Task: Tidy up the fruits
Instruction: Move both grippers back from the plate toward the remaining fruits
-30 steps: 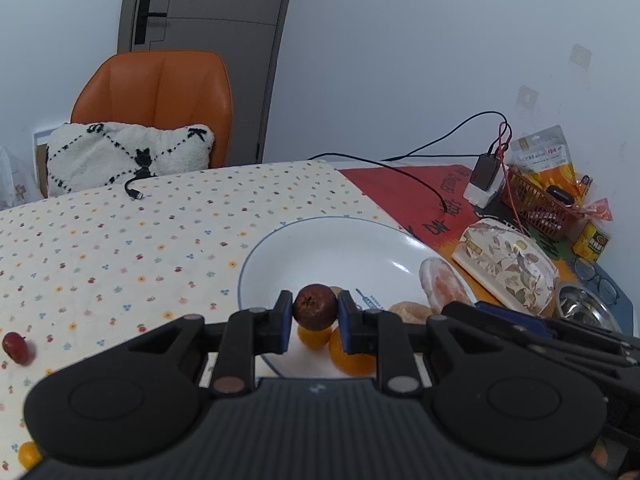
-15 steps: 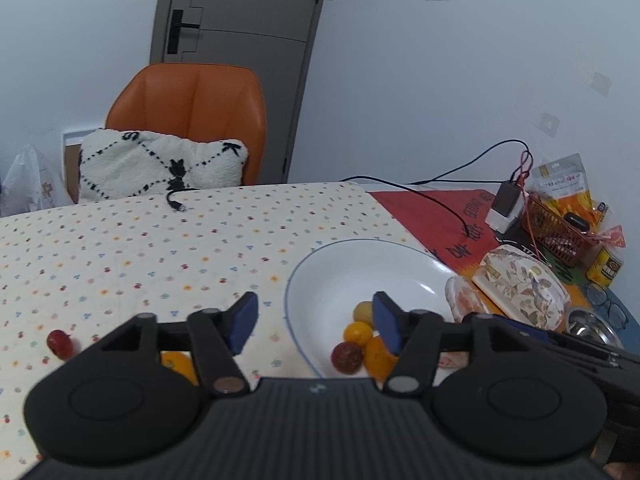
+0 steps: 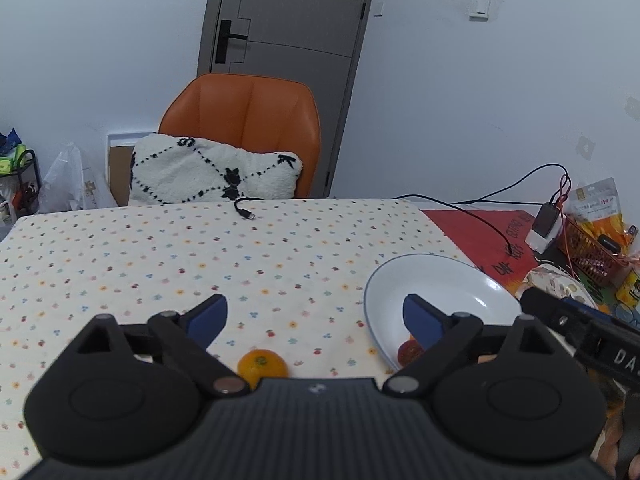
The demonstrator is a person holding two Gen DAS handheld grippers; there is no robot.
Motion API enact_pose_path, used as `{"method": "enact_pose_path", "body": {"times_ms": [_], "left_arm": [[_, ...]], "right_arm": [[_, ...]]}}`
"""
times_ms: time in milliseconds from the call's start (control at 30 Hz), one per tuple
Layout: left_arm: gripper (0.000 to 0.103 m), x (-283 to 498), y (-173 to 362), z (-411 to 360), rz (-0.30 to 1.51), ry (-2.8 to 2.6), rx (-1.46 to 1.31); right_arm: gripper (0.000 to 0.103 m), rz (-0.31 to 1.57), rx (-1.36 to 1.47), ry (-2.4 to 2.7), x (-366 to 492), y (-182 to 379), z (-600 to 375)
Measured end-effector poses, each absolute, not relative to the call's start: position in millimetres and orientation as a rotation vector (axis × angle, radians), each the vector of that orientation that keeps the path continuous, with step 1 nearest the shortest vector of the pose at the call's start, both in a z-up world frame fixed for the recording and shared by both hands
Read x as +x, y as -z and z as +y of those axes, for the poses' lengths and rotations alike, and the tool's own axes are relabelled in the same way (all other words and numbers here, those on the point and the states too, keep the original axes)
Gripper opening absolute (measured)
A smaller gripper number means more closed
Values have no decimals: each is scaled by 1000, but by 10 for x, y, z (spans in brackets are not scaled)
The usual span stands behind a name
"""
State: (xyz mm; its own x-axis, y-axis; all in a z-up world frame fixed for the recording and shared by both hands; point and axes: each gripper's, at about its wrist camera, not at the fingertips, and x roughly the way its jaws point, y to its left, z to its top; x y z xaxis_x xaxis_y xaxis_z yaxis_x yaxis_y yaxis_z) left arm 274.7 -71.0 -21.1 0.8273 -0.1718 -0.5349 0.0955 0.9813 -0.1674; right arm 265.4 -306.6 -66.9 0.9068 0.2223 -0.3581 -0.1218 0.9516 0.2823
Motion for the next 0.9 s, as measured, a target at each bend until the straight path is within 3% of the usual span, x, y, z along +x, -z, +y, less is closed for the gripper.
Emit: {"method": "enact_pose_path", "body": {"times_ms": [133, 333, 900], "left_arm": [[94, 2669, 148, -596, 559, 122, -143], [95, 2546, 43, -436, 523, 102, -144], [98, 2330, -8, 102, 500, -4, -192]], "right_arm": [[87, 359, 286, -175, 2595, 608, -3064], [102, 345, 285, -181, 2526, 551, -3002], [103, 366, 266, -232, 2404, 481, -2840]]}}
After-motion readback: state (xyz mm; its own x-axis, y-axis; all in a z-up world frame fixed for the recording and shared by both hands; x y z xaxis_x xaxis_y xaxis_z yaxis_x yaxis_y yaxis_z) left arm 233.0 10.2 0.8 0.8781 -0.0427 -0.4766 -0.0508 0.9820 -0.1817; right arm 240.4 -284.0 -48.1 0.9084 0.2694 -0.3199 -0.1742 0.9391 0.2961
